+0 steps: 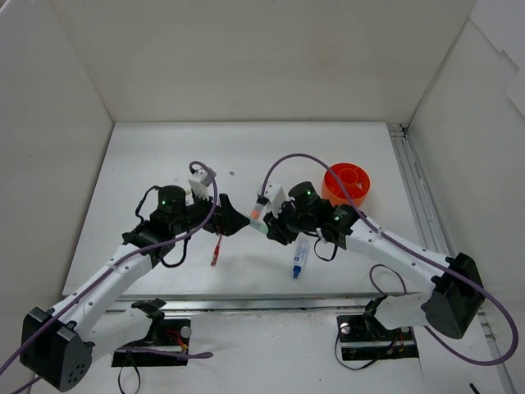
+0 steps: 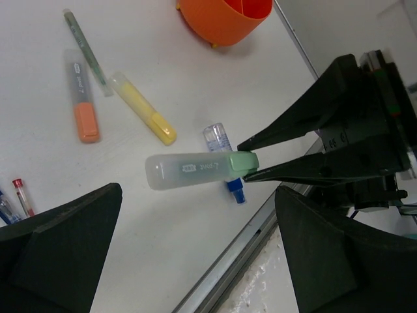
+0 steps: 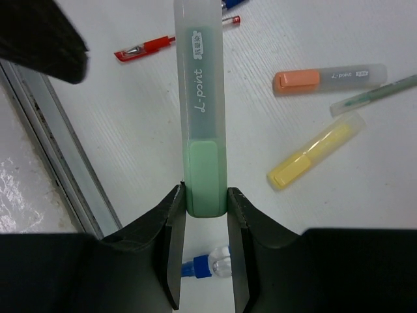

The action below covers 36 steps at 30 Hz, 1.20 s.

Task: Sort the stationery into containers
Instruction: Place the pen in the storage box.

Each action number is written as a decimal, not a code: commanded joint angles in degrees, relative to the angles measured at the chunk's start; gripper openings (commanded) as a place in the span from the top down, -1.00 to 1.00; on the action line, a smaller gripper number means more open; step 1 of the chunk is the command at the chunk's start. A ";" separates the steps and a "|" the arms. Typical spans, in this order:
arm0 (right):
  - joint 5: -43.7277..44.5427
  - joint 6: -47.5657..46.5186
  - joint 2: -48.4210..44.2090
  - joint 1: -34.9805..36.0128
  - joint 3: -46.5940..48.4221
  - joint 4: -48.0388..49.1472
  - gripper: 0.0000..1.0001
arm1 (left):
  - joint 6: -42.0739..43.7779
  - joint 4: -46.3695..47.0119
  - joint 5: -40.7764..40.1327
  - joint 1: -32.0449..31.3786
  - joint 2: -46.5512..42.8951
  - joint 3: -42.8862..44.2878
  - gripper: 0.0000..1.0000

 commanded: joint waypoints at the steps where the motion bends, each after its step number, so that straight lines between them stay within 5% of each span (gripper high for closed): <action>1: -2.44 -1.49 -4.84 1.01 0.52 3.72 1.00 | -2.54 9.00 -0.13 -0.75 0.18 -0.02 -0.99; 12: 0.72 0.35 -7.48 3.74 -2.20 11.36 1.00 | -4.65 12.79 -0.48 -2.95 2.21 0.33 -0.90; 18: 5.89 2.19 -6.60 4.44 -2.90 12.77 1.00 | -5.62 14.28 0.31 -2.95 0.71 -0.55 -0.34; 19: 7.38 2.55 -6.78 4.53 -3.25 14.17 1.00 | -5.79 14.63 0.22 -2.95 0.63 -0.90 -0.09; 22: 8.62 3.51 -7.48 4.71 -4.40 17.33 1.00 | -6.23 14.81 0.40 -2.95 0.36 -0.90 0.26; 31: 11.96 4.66 -7.48 6.28 -5.89 21.04 1.00 | -8.25 16.56 -1.01 -2.95 0.89 -1.34 0.97; 36: 13.81 4.48 -6.87 7.17 -5.54 20.25 1.00 | -9.57 18.59 -1.54 -2.95 1.42 -1.87 1.00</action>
